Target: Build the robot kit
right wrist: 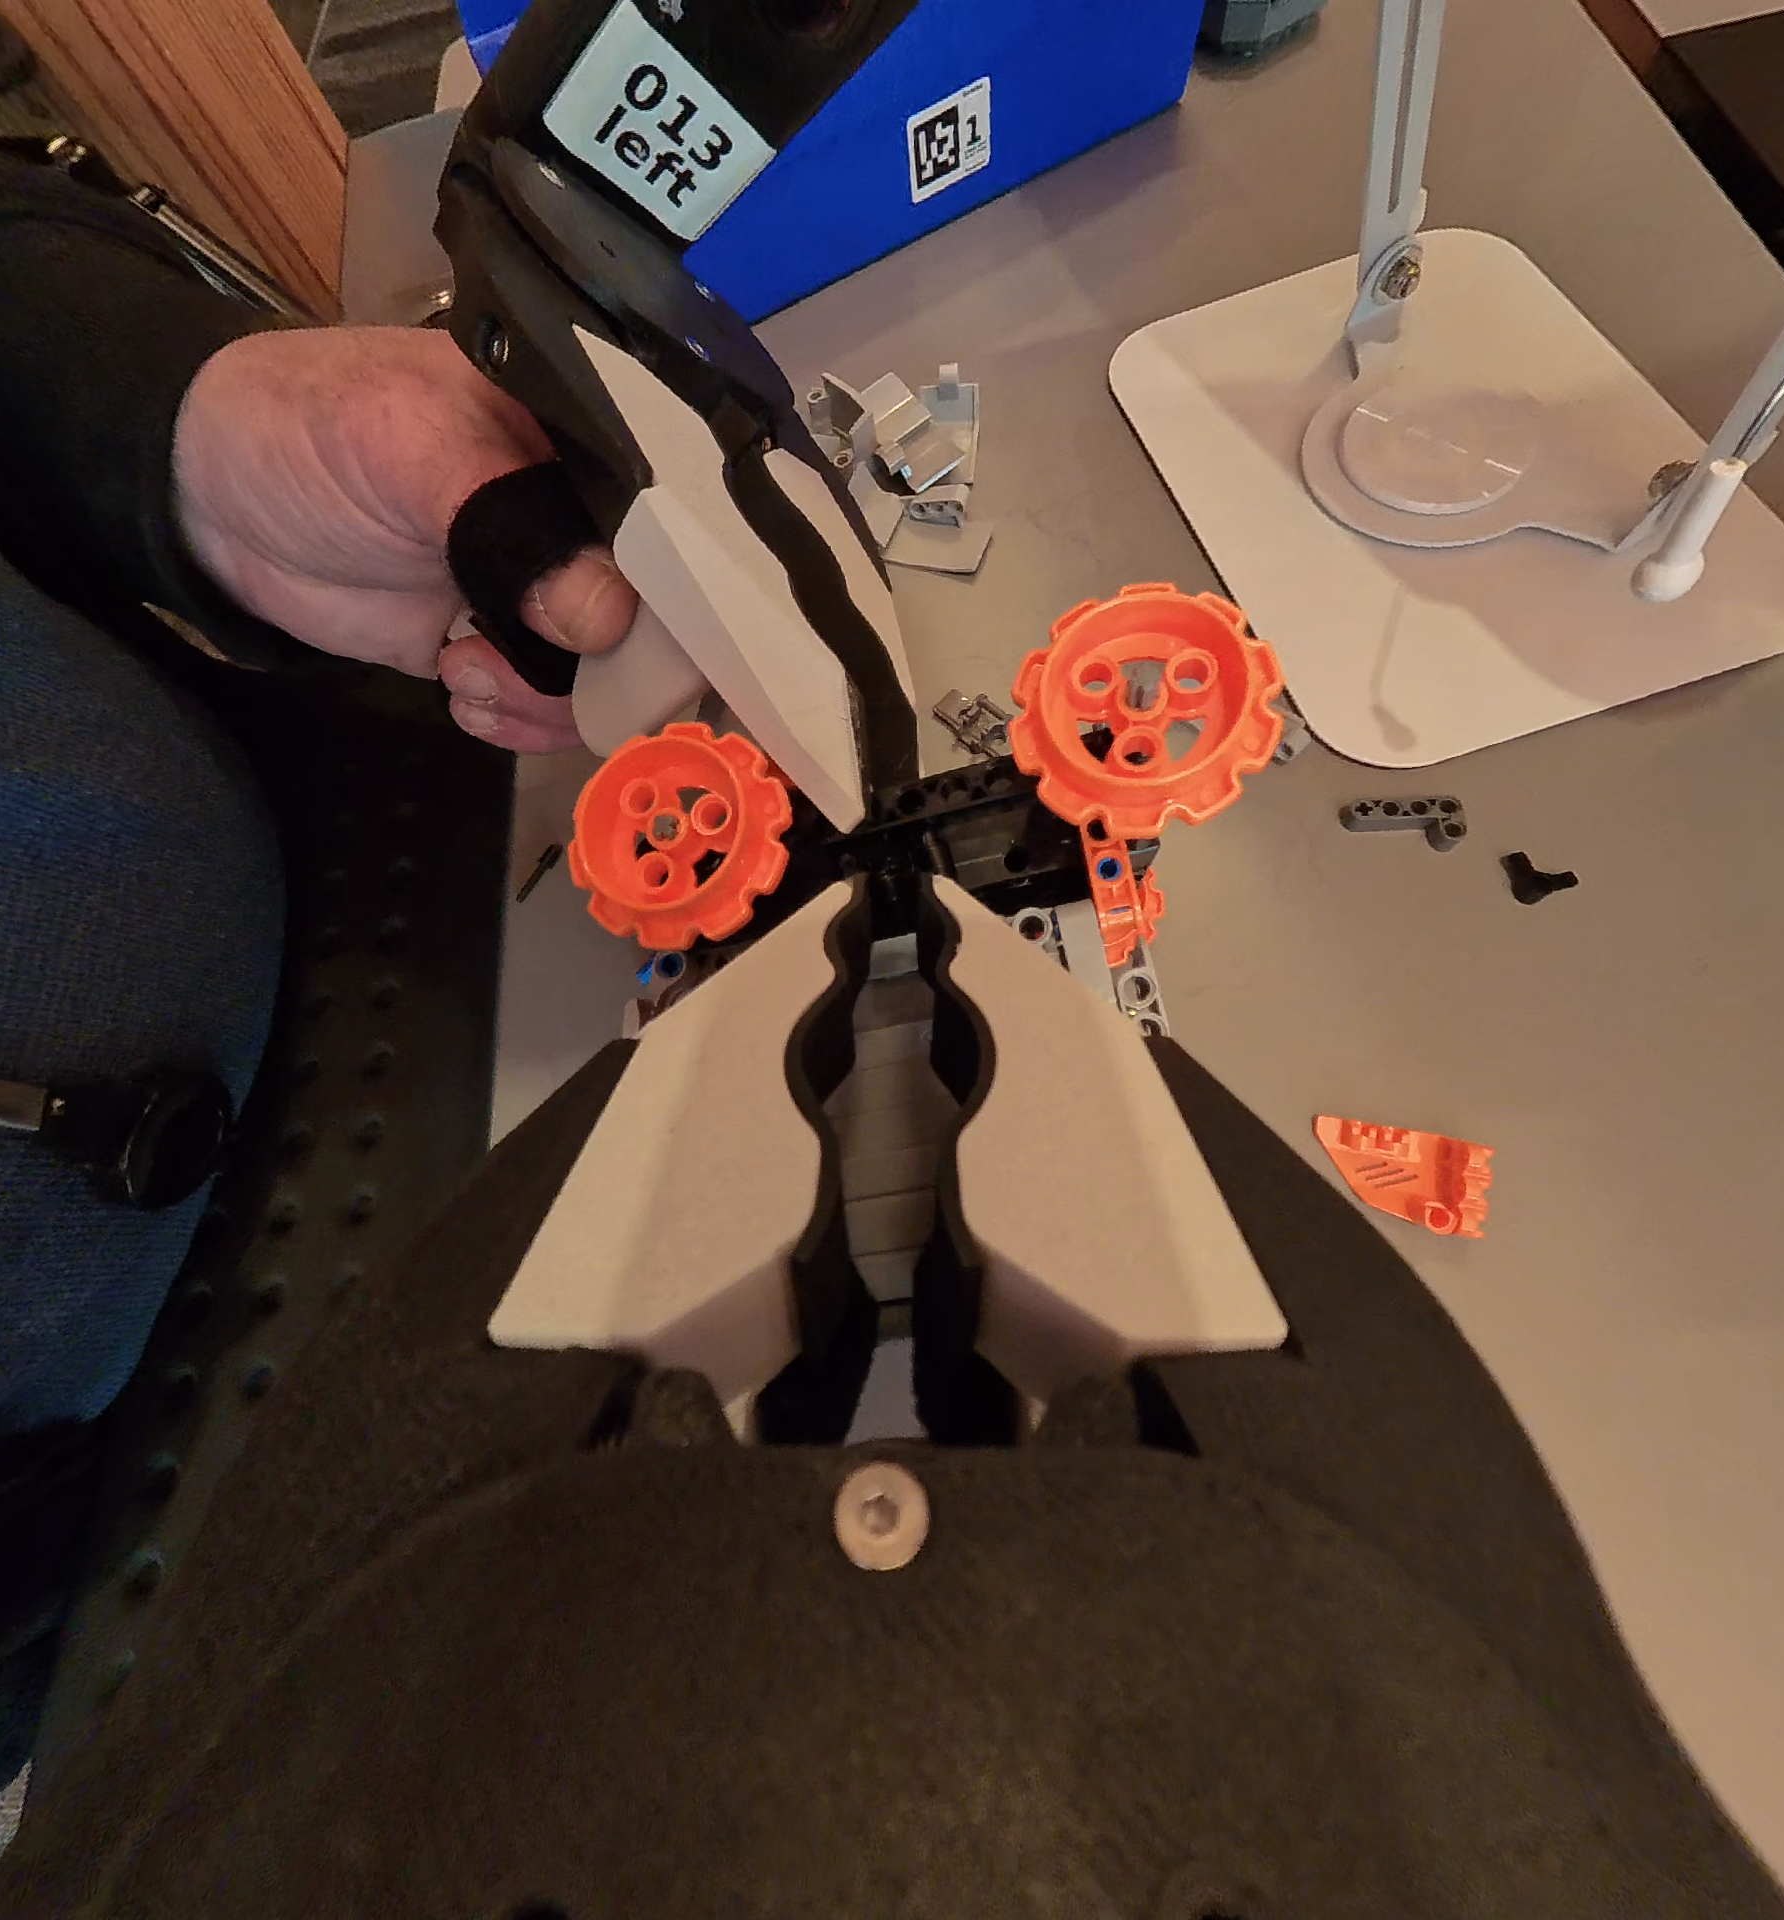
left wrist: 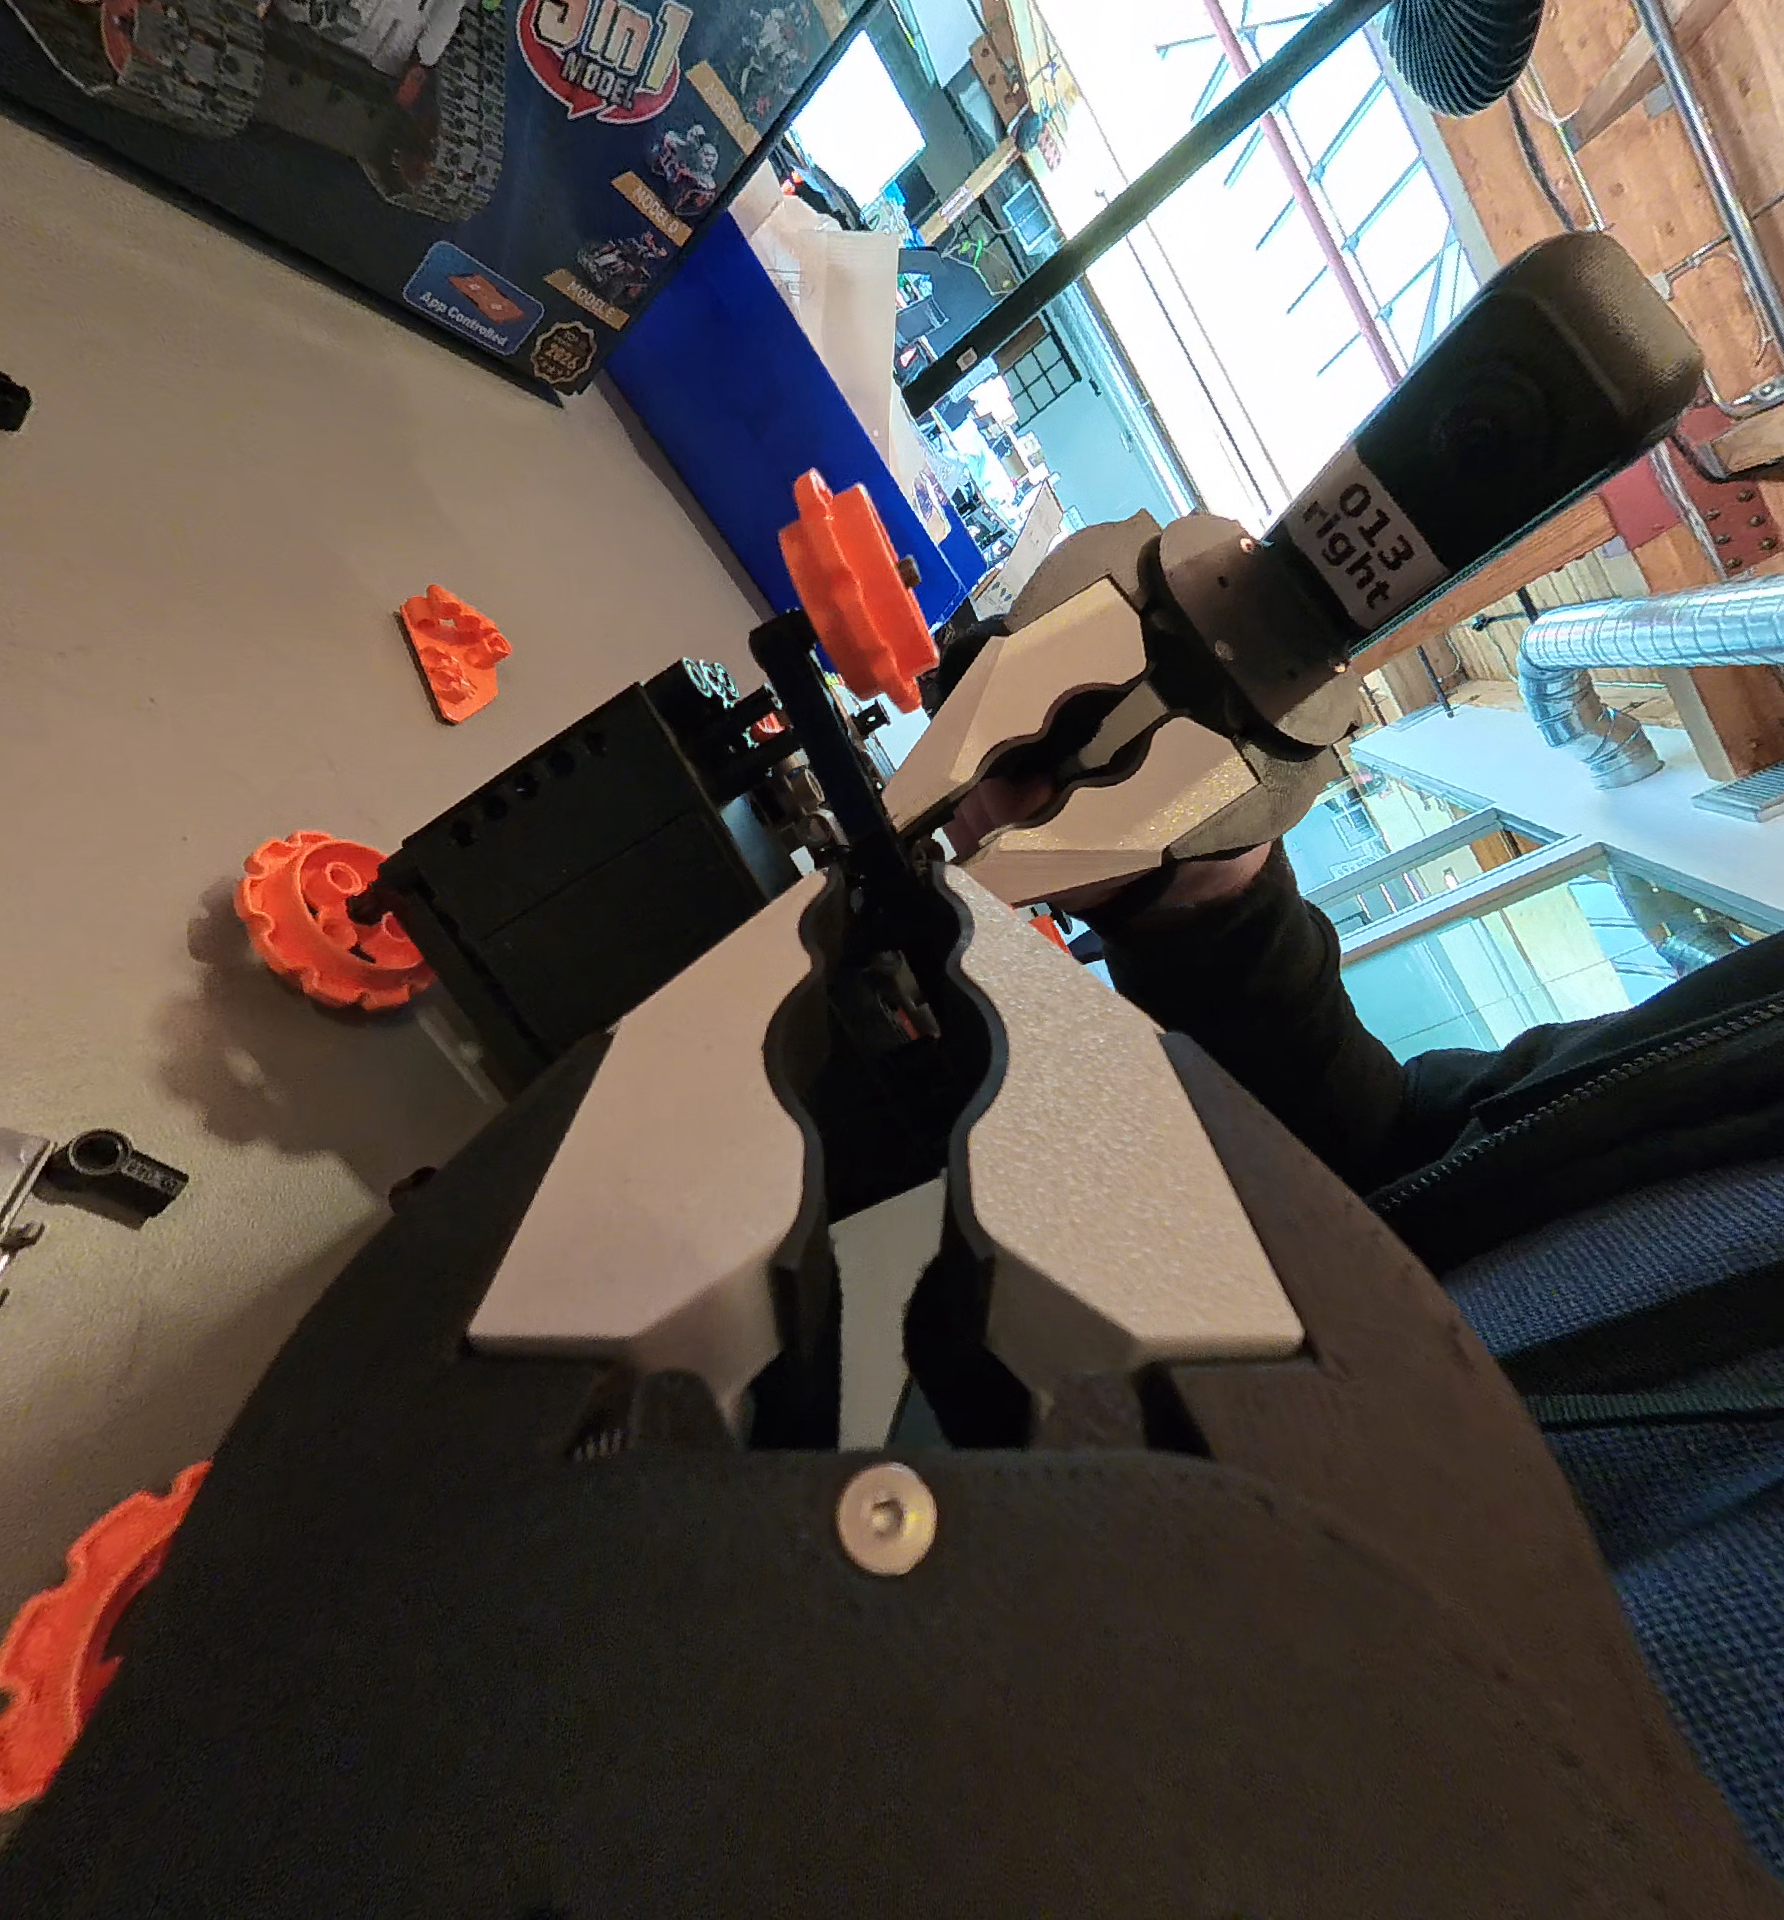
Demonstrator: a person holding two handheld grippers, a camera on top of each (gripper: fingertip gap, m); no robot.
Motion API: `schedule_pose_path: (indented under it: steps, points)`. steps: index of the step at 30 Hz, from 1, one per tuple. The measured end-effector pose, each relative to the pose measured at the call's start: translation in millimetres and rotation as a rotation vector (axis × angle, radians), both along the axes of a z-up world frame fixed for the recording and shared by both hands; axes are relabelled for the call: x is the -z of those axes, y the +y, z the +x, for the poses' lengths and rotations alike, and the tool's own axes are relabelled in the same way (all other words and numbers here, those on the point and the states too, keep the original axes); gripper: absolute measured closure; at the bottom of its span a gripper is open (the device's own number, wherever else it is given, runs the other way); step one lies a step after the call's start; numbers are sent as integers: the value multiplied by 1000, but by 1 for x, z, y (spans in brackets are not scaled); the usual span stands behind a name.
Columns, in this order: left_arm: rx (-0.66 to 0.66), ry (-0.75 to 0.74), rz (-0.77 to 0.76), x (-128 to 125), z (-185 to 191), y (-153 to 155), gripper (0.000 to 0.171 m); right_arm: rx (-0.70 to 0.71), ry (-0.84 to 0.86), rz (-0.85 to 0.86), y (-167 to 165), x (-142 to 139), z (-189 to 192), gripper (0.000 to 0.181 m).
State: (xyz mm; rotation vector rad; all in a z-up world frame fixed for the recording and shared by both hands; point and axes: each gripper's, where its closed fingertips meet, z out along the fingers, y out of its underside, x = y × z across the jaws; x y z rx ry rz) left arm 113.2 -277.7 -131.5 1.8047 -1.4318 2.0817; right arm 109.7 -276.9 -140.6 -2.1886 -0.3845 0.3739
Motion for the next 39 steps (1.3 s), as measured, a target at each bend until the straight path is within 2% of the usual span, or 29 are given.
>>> schedule_pose_path:
  steps: [1,15,31,39]
  points:
    - [13,-5,-6,-1,-1,-2,162,1,-2,-1,0,0,1,176]
    - [31,-23,-7,-1,-4,-4,162,4,-14,3,-1,0,0,176]
    - [18,-42,-52,-3,-11,0,162,27,52,8,2,-3,-6,176]
    - [51,-57,-124,-8,-14,-4,150,37,65,21,3,-4,-9,176]
